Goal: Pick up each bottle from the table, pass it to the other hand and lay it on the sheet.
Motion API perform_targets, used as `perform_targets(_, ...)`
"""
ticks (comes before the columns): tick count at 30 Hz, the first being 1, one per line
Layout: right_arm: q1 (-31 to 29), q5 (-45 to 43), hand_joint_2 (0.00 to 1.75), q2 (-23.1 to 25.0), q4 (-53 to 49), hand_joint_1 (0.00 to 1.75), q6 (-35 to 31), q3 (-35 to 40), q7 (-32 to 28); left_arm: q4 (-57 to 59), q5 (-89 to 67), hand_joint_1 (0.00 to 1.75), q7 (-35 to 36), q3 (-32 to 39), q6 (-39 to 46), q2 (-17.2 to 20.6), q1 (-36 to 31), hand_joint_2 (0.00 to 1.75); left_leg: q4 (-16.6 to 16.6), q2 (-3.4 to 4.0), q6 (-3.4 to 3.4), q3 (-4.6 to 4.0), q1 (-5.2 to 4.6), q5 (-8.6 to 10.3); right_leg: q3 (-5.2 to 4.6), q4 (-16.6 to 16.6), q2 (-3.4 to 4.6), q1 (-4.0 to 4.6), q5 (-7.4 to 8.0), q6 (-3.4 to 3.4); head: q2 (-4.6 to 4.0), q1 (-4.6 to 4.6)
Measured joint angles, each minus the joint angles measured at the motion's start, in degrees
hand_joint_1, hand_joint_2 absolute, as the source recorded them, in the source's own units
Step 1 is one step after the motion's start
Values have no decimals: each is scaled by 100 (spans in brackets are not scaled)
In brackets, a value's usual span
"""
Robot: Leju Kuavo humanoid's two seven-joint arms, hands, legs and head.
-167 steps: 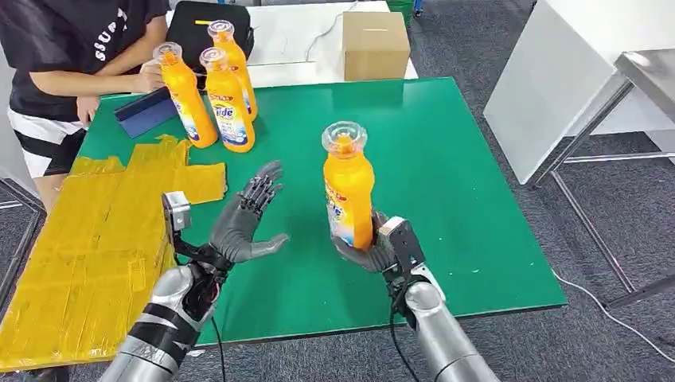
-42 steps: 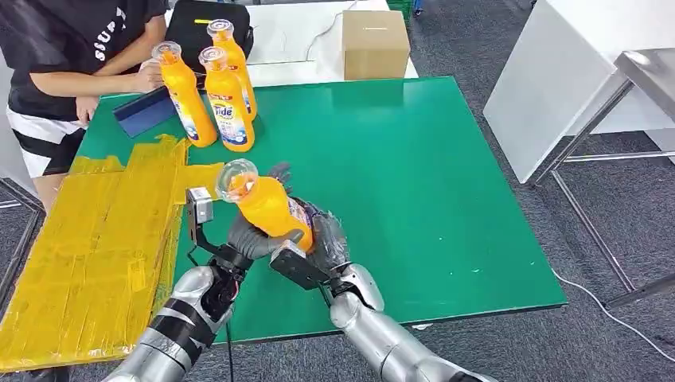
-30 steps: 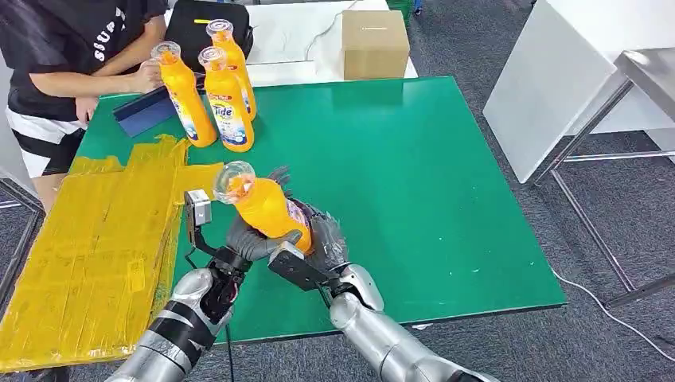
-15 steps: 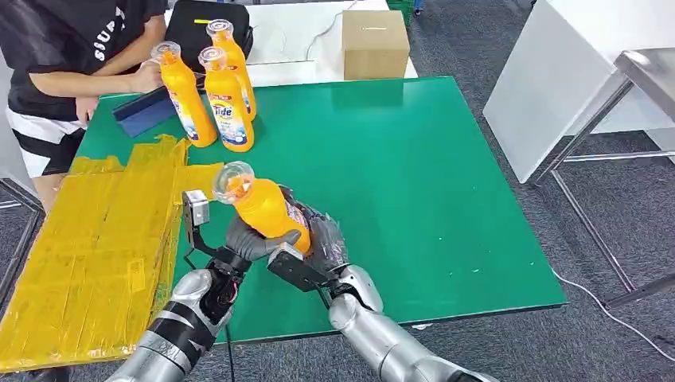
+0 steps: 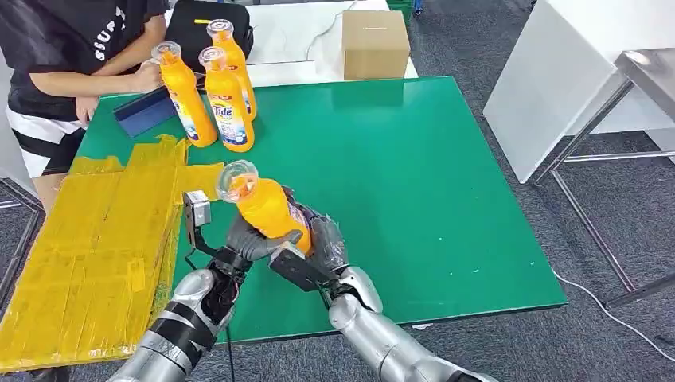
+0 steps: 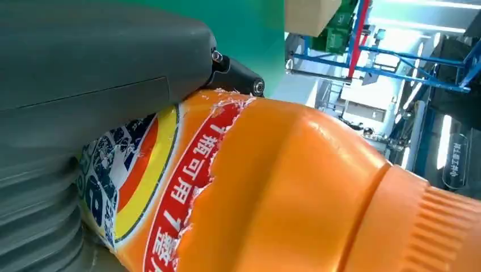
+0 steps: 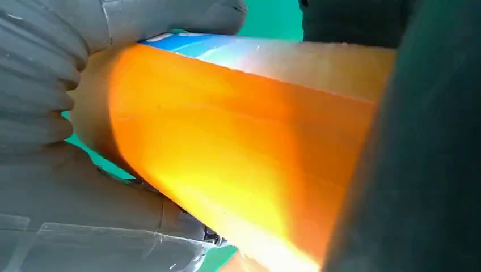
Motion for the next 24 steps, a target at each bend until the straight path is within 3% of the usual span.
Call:
perform_targets(2,34,-298,175,-43,-95,0,141,-72,-94,-74,-174,175,-69,-2,156,0,3,175,0,-2,0,-1,0,0,1,0,-1,0,0,0,0,0)
perform_targets(3,97,-518,0,-96,-270,0,322,-163,-146,-137,-372,175,-172,-4,346,11,4,175,0,-3,0,-3,0,0,2,0,-1,0,0,0,0,0)
perform_targets(5,348,-1204,0,-279,-841,0,1018,-395,-126,-327,-1255,175,-509,26,1257,167,9,175,0,-7,0,-5,0,0,2,0,-2,0,0,0,0,2)
perform_targets(7,816,-1802,0,-587,-1910,0,1891,-700,266,-592,-2787,175,-560,179,2745,412,-38,175,0,-8,0,-6,0,0,2,0,-3,0,0,0,0,0)
perform_targets(8,1006,-1938,175,-731,-2297,0,2188,-843,397,-621,-3651,175,-416,269,3338,558,-105,175,0,-8,0,-6,0,-1,1,0,-2,1,0,0,0,0)
perform_targets(11,1472,-2109,175,-1064,-3360,0,2780,-1195,501,-516,-5478,175,-129,637,4185,1020,-303,175,0,0,-2,-6,2,-1,-5,0,0,3,0,0,0,0)
perform_targets(16,1751,-2024,175,-1329,-4214,0,2866,-1342,501,60,-6475,175,90,1155,4765,1460,-617,175,-1,5,-6,-4,8,2,-6,2,2,6,2,-5,0,0)
perform_targets(24,1889,-2172,175,-1607,-4691,0,3113,-1414,509,921,-8746,175,870,1559,5143,1764,-789,175,-1,3,-5,-6,2,2,-6,1,1,1,3,-6,0,2)
